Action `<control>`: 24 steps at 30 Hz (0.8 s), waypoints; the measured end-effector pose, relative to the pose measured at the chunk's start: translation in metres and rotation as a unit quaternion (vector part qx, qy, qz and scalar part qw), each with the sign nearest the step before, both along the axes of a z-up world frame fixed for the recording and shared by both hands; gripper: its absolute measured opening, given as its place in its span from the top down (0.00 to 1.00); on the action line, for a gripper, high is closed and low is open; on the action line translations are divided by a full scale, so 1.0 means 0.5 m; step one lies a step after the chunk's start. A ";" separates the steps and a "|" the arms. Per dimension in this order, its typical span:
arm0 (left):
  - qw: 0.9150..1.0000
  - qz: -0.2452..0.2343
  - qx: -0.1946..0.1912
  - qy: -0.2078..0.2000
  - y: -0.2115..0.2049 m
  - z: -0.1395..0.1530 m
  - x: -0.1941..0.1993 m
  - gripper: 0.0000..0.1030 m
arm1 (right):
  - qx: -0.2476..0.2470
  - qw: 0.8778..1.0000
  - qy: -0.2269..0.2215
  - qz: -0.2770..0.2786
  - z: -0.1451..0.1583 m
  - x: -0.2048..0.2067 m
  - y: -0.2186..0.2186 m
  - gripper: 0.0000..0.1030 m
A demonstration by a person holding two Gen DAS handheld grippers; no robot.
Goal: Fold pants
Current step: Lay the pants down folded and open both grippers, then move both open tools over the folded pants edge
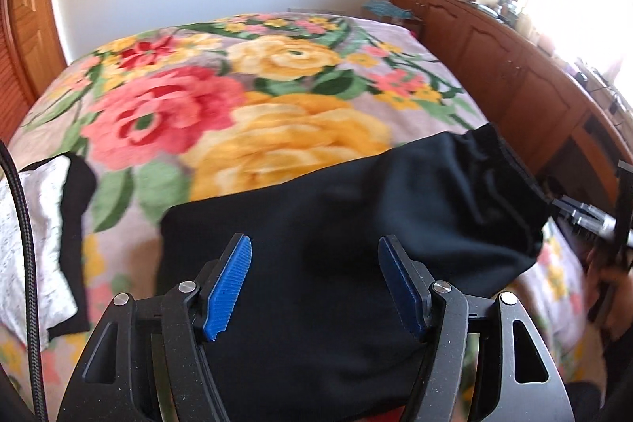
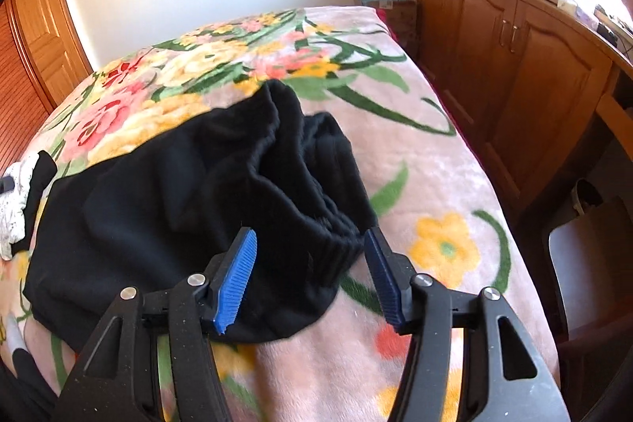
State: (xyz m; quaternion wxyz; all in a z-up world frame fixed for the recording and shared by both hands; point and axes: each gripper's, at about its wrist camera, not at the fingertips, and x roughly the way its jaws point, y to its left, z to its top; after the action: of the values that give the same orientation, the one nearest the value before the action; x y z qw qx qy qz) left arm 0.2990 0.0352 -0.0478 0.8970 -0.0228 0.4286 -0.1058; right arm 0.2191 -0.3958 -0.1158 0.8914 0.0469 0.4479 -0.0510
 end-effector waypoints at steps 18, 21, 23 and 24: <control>0.999 0.029 0.002 -0.021 0.126 -0.049 -0.073 0.33 | 0.008 0.994 0.108 0.016 -0.089 0.145 -0.015 0.79; 0.999 0.032 -0.006 -0.030 0.132 -0.044 -0.072 0.33 | -0.019 0.995 0.099 0.028 -0.070 0.129 -0.012 0.85; 0.999 0.035 -0.007 -0.035 0.142 -0.049 -0.072 0.33 | -0.046 0.995 0.089 0.013 -0.054 0.116 -0.017 0.85; 0.999 0.036 -0.006 -0.037 0.146 -0.050 -0.073 0.33 | -0.036 0.995 0.091 0.003 -0.054 0.114 -0.027 0.85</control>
State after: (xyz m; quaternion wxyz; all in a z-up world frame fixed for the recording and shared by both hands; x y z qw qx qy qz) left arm 0.2627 0.1082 -0.0728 0.9152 -0.0399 0.3936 -0.0766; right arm 0.2760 -0.4093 -0.1428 0.8482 0.0086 0.5252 -0.0681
